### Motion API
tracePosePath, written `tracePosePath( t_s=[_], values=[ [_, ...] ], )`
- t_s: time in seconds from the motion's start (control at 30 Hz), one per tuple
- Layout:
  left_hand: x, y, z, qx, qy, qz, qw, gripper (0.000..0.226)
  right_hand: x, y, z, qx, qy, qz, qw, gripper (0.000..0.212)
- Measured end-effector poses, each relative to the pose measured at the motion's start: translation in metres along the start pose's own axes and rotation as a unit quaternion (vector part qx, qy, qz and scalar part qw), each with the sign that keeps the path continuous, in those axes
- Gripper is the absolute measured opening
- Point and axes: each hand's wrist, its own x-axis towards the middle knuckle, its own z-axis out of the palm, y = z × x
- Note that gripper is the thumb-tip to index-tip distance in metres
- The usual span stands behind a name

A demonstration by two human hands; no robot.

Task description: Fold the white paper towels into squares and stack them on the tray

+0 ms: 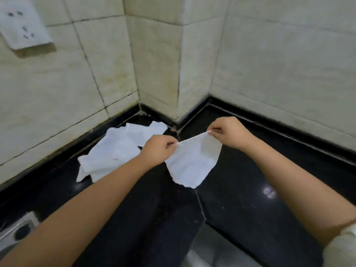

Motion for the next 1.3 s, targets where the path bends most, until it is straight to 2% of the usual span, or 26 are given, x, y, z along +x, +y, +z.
tracePosePath(
  t_s=[0.1,0.2,0.23,0.3,0.4,0.5,0.63,0.7,0.77,0.83,0.97,1.03,1.17,1.3],
  values=[
    [0.044,0.07,0.023,0.061,0.02,0.095,0.993,0.024,-0.044,0.059,-0.041,-0.009,0.098,0.089,0.991,0.023],
    [0.07,0.13,0.052,0.092,0.037,0.177,0.979,0.028,-0.095,0.111,-0.071,-0.045,0.188,0.166,0.967,0.02],
    [0.074,0.147,0.063,0.091,0.039,0.196,0.976,0.028,-0.116,0.126,-0.076,-0.058,0.209,0.178,0.96,0.019],
    [0.075,0.172,0.087,0.106,0.022,0.228,0.968,0.026,-0.159,0.152,-0.076,-0.069,0.199,0.204,0.956,0.015],
    [0.063,0.191,0.134,0.166,-0.08,0.27,0.945,0.027,-0.222,0.183,-0.053,-0.088,0.112,0.219,0.965,0.012],
    [0.039,0.188,0.187,0.182,-0.215,0.295,0.913,0.029,-0.275,0.197,-0.021,-0.047,-0.049,0.262,0.963,0.017],
    [0.008,0.181,0.242,0.195,-0.411,0.28,0.845,0.026,-0.324,0.213,0.023,0.042,-0.252,0.297,0.92,0.019],
    [0.0,0.184,0.257,0.186,-0.478,0.256,0.82,0.025,-0.336,0.224,0.035,0.083,-0.313,0.313,0.893,0.019],
    [0.002,0.191,0.268,0.175,-0.506,0.235,0.811,0.028,-0.343,0.237,0.038,0.113,-0.33,0.333,0.876,0.022],
    [0.012,0.197,0.273,0.165,-0.487,0.219,0.829,0.03,-0.345,0.25,0.038,0.126,-0.303,0.345,0.88,0.024],
    [0.043,0.211,0.287,0.153,-0.368,0.18,0.899,0.03,-0.337,0.28,0.038,0.119,-0.162,0.391,0.898,0.024],
    [0.057,0.214,0.295,0.162,-0.323,0.159,0.919,0.028,-0.327,0.291,0.04,0.103,-0.105,0.403,0.903,0.023],
    [0.075,0.215,0.313,0.198,-0.292,0.137,0.926,0.023,-0.307,0.311,0.053,0.095,-0.052,0.412,0.905,0.026],
    [0.081,0.208,0.326,0.203,-0.278,0.133,0.929,0.025,-0.301,0.324,0.069,0.084,-0.043,0.439,0.894,0.028]
  ],
)
